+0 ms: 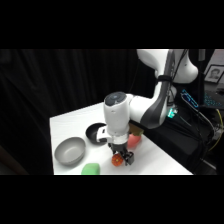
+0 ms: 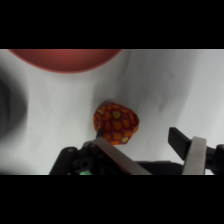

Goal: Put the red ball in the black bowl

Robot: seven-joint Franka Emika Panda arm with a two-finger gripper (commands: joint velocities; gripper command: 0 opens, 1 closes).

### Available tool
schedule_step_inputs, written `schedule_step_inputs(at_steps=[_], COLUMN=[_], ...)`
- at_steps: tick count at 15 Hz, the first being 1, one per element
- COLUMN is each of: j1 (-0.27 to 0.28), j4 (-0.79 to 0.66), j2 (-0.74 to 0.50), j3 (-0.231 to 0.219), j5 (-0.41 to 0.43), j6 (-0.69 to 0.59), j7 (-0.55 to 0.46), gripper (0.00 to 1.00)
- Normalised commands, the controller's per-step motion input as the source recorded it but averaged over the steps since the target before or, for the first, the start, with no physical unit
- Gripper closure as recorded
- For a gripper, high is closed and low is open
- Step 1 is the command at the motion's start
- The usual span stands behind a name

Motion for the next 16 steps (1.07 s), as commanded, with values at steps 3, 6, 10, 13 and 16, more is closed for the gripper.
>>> schedule_step_inputs(at_steps=[3, 6, 10, 13, 16], j1=[0.126, 0.066, 0.033, 0.025, 0.037], j4=[0.15, 0.12, 0.09, 0.07, 0.04], j2=[0.15, 0.15, 0.11, 0.05, -0.02], j3=[-0.173, -0.112, -0.030, -0.016, -0.037], j5=[-0.209, -0.127, -0.049, -0.030, -0.050], j6=[0.15, 0.13, 0.10, 0.09, 0.07], j7=[0.16, 0.11, 0.07, 0.06, 0.07], gripper=[0.00, 0.00, 0.25, 0.42, 0.66])
